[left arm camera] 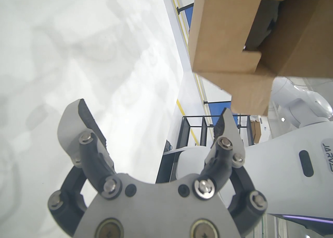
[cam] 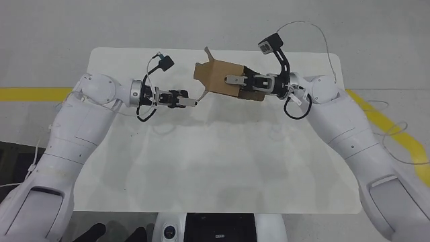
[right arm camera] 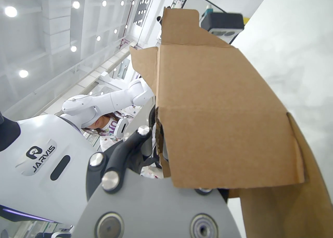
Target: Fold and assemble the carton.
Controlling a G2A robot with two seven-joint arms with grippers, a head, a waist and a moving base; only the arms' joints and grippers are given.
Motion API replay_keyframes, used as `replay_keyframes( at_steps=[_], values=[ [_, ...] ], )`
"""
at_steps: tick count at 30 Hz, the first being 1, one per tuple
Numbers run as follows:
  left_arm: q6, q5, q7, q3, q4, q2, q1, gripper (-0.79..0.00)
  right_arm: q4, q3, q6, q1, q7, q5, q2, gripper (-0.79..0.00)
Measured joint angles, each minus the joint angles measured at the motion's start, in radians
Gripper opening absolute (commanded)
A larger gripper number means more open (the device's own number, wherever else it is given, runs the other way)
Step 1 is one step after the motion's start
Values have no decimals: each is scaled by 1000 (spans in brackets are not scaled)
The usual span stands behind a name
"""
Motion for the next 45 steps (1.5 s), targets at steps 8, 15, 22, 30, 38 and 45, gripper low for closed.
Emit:
replay_keyframes(
  at_steps=[8,15,22,30,38,45],
  values=[
    [12,1,-13,0,-70,5,32,0,25,12,-30,-8,-30,-19,-4,-785],
    [26,-13,5,-25,-81,11,33,0,39,0,-12,2,-13,-49,-15,-785],
    [32,-27,8,-50,-58,15,16,0,20,-13,25,3,25,-47,-22,-785],
    [15,-30,-5,-48,-84,16,20,0,44,1,1,6,1,-60,-25,-785],
    [12,-6,-5,-60,-109,26,56,0,85,42,-58,-3,-71,-96,-27,-785],
    [21,31,25,-36,-126,21,52,0,46,39,-37,-2,-75,-126,-39,-785]
  ],
)
